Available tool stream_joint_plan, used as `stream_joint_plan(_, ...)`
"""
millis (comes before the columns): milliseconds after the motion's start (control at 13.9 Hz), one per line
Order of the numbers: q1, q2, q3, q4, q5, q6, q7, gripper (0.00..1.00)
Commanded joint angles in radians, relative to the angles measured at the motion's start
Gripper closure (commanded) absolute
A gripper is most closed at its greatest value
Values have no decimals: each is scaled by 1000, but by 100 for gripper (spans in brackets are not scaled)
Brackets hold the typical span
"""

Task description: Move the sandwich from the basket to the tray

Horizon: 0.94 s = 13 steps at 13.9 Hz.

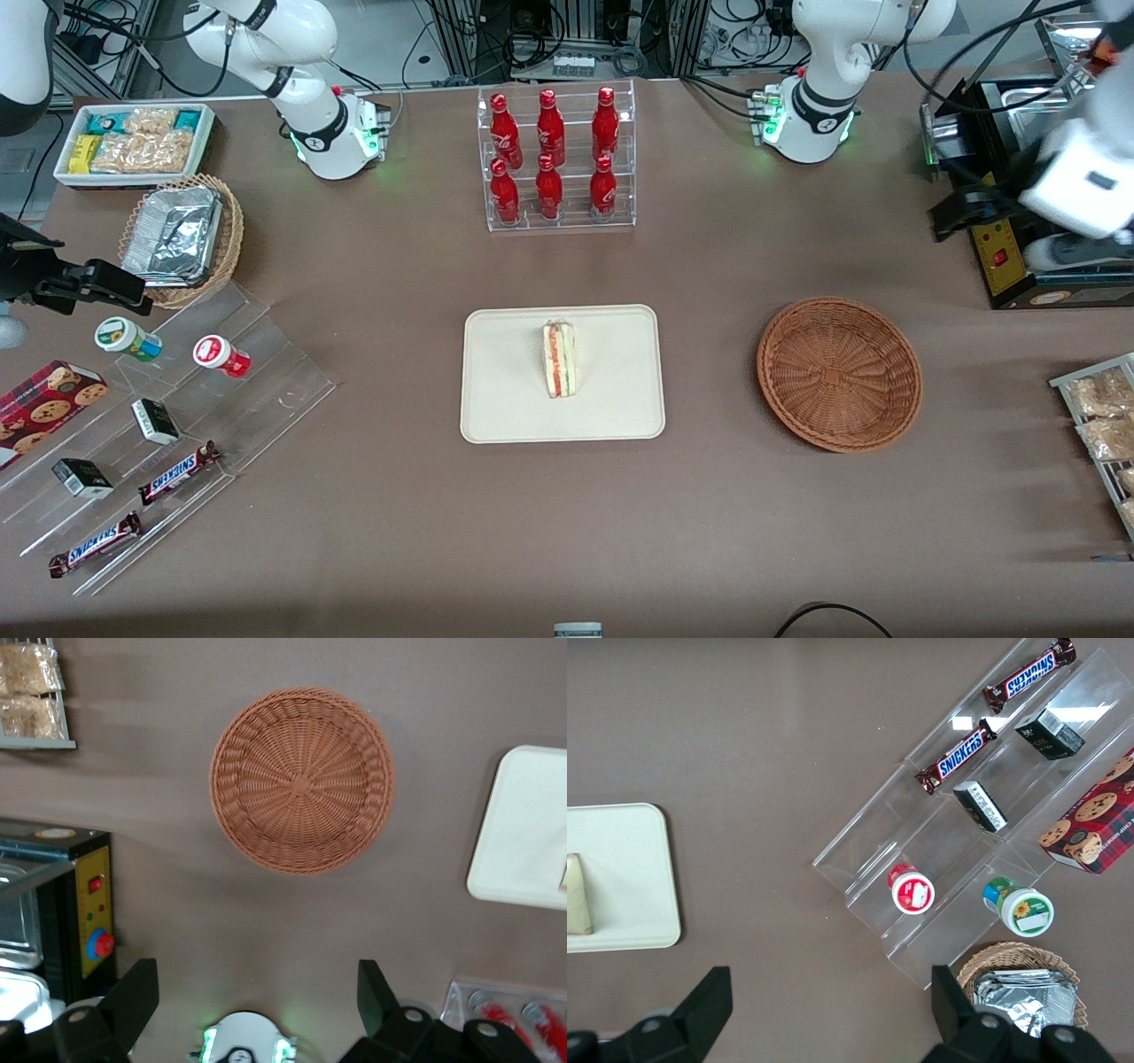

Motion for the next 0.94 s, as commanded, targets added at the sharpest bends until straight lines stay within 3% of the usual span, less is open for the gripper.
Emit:
stream_joint_plan(0,65,-40,-13,-42,-26,-3,93,1)
stream_joint_plan(288,84,-71,-12,-70,-26,-1,201,1)
stream_joint_plan(864,73,-41,-15,-53,-18,6,180,1)
